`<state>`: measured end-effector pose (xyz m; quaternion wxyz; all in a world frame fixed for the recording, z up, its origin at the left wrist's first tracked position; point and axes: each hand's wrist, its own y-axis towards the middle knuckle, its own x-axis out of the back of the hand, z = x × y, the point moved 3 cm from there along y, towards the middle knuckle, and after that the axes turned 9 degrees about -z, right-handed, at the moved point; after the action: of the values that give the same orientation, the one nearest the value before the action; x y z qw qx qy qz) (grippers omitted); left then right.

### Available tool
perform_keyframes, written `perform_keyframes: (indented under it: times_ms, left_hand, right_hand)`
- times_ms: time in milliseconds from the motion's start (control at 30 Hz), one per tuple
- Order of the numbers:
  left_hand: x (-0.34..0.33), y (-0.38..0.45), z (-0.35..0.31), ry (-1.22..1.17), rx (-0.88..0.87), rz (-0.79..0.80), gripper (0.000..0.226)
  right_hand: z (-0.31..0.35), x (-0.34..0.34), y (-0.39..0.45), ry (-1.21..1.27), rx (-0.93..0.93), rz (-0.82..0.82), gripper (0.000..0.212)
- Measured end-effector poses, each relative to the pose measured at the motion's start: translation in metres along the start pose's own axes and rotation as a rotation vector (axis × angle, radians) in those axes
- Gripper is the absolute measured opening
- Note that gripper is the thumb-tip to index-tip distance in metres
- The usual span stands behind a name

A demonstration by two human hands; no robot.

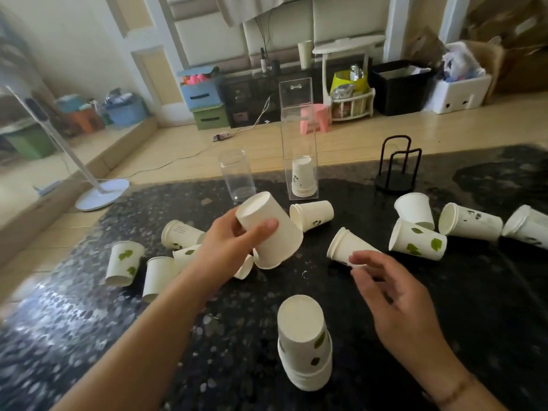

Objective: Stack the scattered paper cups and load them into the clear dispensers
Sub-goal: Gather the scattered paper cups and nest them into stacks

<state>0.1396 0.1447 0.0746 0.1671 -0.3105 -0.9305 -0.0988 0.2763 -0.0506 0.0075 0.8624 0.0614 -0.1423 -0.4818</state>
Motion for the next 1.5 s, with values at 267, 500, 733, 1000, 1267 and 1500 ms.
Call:
perform_keyframes:
  times_ms: [267,500,733,1000,1267,1500]
  left_hand:
    - [-0.016,-0.095,-0.011,0.081,-0.245,0.141,0.053]
    - [-0.039,-0.105,0.039,0.266,-0.142,0.128,0.056]
    - [-0.012,-0.090,0.055,0.459,-0.086,0.403,0.099]
    - [0.050,0.011,0.099,1.215,-0.265,-0.033,0.077]
    - [0.043,0.047,0.123,1.441,-0.438,0.115,0.072]
    - [0.062,-0.003,0.087,0.469,-0.338,-0.398,0.058]
  right_hand:
    - [0.051,-0.011,-0.043,0.060,0.204,0.350,0.057]
    - [0.028,-0.020,-0.048,-0.340,0.140,0.524,0.069]
    - [0.027,-0.024,-0.037,-0.275,0.073,0.599,0.071]
    - [0.016,-0.080,0.029,-0.047,-0.137,0.600,0.095]
    - [-0.008,-0.134,0.046,-0.230,-0.173,0.813,0.066]
    - [-0.001,-0.084,0.055,0.150,-0.373,0.548,0.083]
